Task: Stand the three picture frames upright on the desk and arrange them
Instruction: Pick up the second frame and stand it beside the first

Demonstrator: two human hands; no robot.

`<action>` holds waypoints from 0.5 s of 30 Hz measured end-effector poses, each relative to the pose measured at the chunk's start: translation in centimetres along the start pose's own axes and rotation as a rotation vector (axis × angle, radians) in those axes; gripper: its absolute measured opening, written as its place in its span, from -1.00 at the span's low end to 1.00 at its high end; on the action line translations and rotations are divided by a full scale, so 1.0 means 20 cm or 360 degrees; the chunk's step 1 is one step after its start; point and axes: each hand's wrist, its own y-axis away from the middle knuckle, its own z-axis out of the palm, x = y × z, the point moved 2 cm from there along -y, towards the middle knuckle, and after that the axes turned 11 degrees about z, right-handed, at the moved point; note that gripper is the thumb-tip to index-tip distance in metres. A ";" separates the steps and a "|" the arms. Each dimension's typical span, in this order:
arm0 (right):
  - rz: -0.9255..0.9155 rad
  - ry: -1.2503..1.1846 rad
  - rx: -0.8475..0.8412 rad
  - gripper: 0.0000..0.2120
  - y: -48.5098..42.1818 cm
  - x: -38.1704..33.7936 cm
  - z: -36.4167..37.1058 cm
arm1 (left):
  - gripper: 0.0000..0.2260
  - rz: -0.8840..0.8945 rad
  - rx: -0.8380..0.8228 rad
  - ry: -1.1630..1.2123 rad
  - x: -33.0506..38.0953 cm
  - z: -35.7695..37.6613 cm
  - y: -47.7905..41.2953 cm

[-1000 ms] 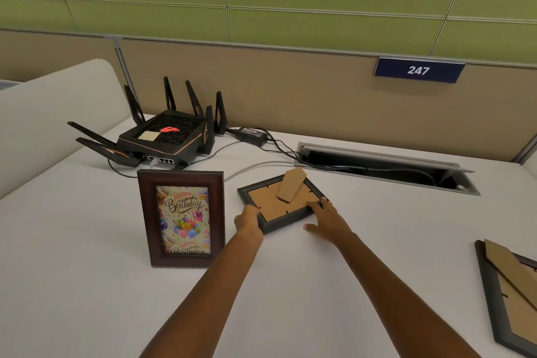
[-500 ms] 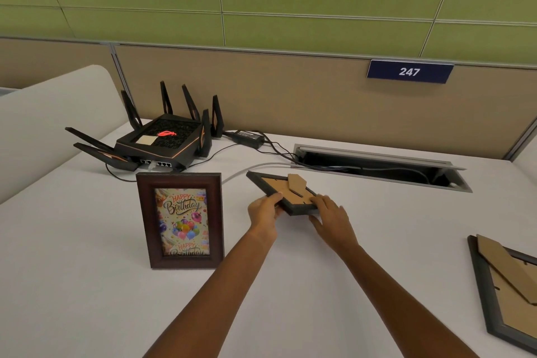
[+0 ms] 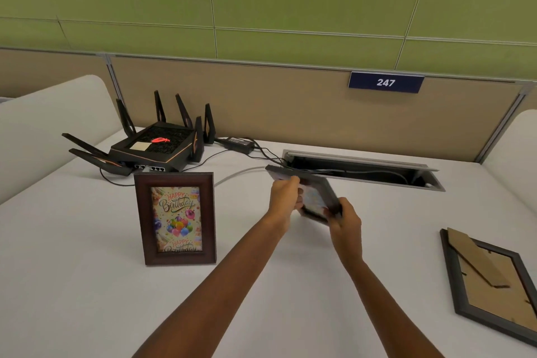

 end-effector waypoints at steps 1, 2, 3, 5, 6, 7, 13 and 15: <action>0.0058 -0.0101 0.0040 -0.88 0.00 0.00 -0.02 | -0.92 0.0073 -0.0003 -0.0058 0.01 0.00 0.01; 0.0103 -0.0186 0.0073 -0.85 0.00 -0.01 -0.05 | -0.92 0.0165 0.0008 -0.0155 0.01 0.00 0.02; 0.0141 -0.0258 0.0092 -0.84 0.01 -0.01 -0.07 | -0.88 0.0264 0.0029 -0.0280 0.01 -0.02 0.03; 0.0239 -0.0411 0.0095 -0.86 0.02 0.00 -0.11 | -0.76 0.0425 0.0095 -0.0544 -0.01 -0.06 0.04; 0.0308 -0.0498 0.0086 -0.84 0.03 0.01 -0.13 | -0.72 0.0480 0.0122 -0.0670 -0.03 -0.09 0.05; 0.0388 -0.0585 0.0070 -0.79 0.03 0.01 -0.14 | -0.69 0.0512 0.0130 -0.0780 -0.05 -0.11 0.05; 0.0691 -0.1021 -0.0109 -0.77 0.09 0.01 -0.17 | -0.64 0.0425 -0.0101 -0.1015 -0.21 -0.19 0.10; 0.0706 -0.1031 -0.0193 -0.79 0.11 0.01 -0.17 | -0.65 0.0443 -0.0179 -0.1035 -0.23 -0.19 0.13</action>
